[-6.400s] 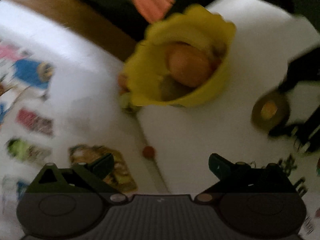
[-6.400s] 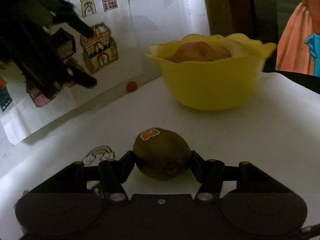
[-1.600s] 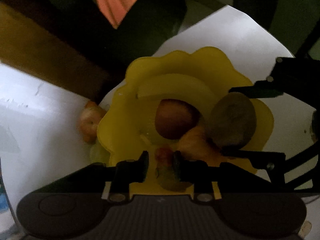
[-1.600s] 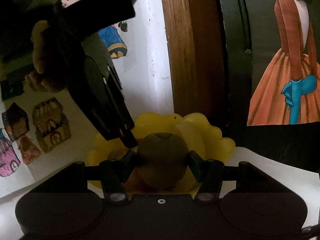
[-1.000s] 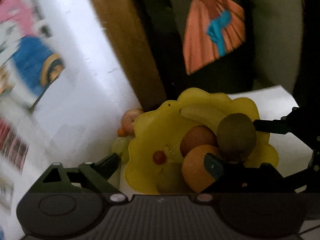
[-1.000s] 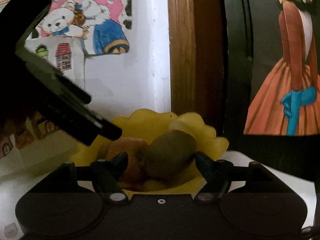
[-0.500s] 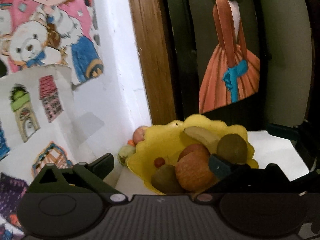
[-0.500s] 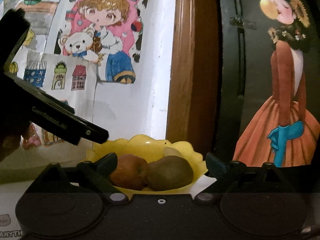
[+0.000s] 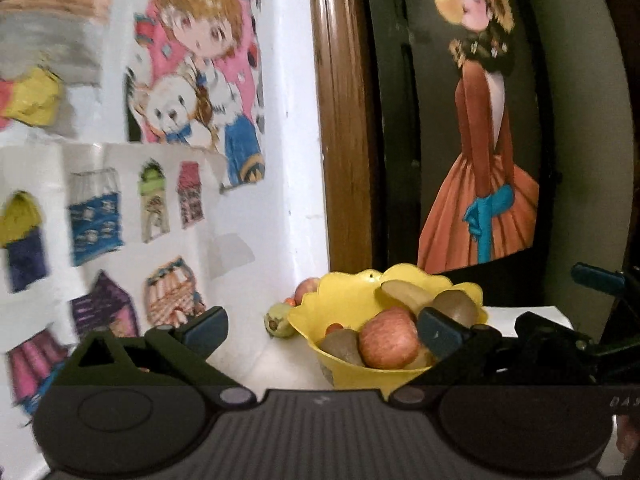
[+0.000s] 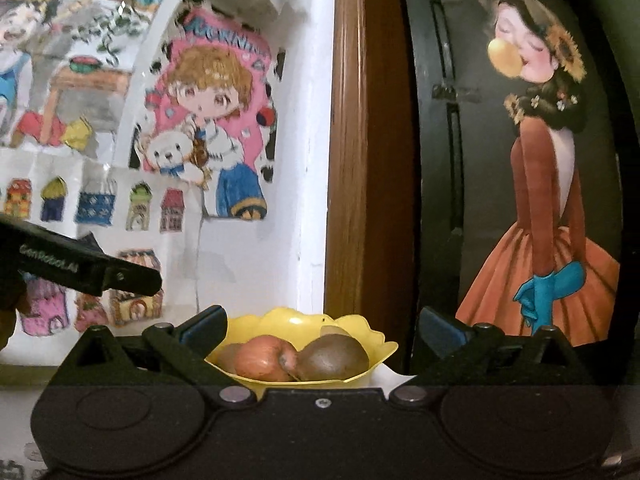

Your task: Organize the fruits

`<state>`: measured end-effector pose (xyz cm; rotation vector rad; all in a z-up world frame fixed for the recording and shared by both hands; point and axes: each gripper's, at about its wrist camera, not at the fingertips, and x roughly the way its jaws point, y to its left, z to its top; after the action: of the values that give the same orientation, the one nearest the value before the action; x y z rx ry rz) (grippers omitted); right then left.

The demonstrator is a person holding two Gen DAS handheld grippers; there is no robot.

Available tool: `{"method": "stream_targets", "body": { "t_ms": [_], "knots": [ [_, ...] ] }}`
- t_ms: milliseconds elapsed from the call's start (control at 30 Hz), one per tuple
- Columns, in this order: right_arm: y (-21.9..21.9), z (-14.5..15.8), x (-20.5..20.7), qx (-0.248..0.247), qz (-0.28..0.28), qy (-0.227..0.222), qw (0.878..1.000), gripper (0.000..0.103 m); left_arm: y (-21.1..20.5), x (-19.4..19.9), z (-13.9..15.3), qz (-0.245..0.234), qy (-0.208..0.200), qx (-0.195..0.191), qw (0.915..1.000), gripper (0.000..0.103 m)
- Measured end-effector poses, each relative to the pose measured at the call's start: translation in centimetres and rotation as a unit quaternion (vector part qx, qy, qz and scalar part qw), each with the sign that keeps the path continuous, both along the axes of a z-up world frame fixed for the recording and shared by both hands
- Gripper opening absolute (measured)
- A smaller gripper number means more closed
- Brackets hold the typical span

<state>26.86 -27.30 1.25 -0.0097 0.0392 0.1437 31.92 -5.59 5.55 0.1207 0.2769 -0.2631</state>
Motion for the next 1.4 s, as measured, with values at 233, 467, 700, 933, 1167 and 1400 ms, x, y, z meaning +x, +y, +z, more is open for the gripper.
{"method": "stream_targets", "body": {
  "t_ms": [233, 467, 700, 933, 1167, 1400],
  "knots": [
    [1.6, 2.8, -7.2, 0.003, -0.01, 0.005, 1.0, 0.102, 1.1, -7.9, 1.5, 0.003, -0.027, -0.005, 0.9996, 0.103],
    [3.8, 5.4, -14.6, -0.025, -0.014, -0.004, 1.0, 0.102, 3.0, -15.8, 3.2, 0.005, -0.044, -0.039, 0.9983, 0.103],
    [5.1, 6.0, -18.4, -0.017, -0.011, -0.014, 1.0, 0.102, 4.4, -19.5, 3.4, 0.018, -0.047, -0.056, 0.9971, 0.103],
    [6.0, 5.8, -21.2, -0.015, -0.007, -0.013, 1.0, 0.102, 5.6, -22.2, 2.3, 0.036, -0.031, -0.08, 0.9956, 0.103],
    [6.7, 5.5, -24.8, -0.018, -0.024, -0.014, 0.999, 0.102, 5.9, -25.3, 0.9, 0.04, -0.023, -0.103, 0.9936, 0.103],
    [6.5, 5.0, -28.2, 0.001, -0.035, -0.001, 0.999, 0.102, 6.7, -28.5, 0.2, 0.049, -0.024, -0.131, 0.9899, 0.103]
  ]
}}
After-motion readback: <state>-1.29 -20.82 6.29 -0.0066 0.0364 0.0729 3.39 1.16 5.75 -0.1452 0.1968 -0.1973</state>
